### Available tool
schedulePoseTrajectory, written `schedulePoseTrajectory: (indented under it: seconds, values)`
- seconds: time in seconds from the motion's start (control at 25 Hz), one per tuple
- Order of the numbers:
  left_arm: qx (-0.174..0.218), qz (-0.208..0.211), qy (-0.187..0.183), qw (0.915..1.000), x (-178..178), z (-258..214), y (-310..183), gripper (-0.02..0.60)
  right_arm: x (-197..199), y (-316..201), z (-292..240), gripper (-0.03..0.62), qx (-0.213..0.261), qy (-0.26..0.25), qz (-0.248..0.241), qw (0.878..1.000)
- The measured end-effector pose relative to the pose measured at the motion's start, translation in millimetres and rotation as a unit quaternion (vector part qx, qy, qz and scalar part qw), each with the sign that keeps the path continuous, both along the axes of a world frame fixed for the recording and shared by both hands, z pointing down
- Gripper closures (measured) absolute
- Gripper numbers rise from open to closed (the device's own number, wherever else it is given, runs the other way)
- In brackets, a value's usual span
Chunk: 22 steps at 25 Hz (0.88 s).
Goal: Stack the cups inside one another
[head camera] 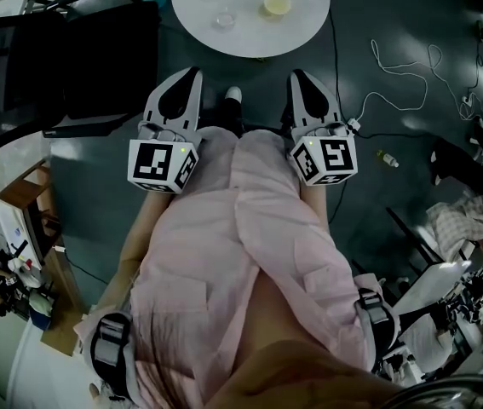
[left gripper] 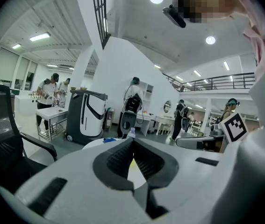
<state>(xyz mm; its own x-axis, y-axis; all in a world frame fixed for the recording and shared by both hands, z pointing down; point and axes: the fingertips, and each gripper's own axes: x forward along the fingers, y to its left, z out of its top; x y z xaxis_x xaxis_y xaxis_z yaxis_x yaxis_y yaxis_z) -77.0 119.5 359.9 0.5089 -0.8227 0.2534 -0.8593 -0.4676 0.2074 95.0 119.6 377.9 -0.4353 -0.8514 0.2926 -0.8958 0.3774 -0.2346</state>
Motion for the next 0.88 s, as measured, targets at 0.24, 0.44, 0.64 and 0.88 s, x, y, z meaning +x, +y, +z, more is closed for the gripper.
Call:
schedulePoseTrajectory:
  seconds: [0.24,0.44,0.64,0.88]
  values:
    - [0.000,0.018,0.000,0.9998,10,-3,-7,0.566,6,-3,-3,0.559,0.001,0.002,0.010,1.000]
    - [-0.003,0.032,0.008,0.9994,11,0,-26,0.566,7,-16,-2,0.559,0.003,0.005,0.025,1.000]
    - [0.002,0.053,0.015,0.9985,8,0,-56,0.566,1,-37,-3,0.559,0.003,0.019,0.043,0.999]
    - [0.003,0.067,0.046,0.9967,-3,-12,-114,0.566,-2,-76,-11,0.559,-0.009,0.031,0.080,0.996]
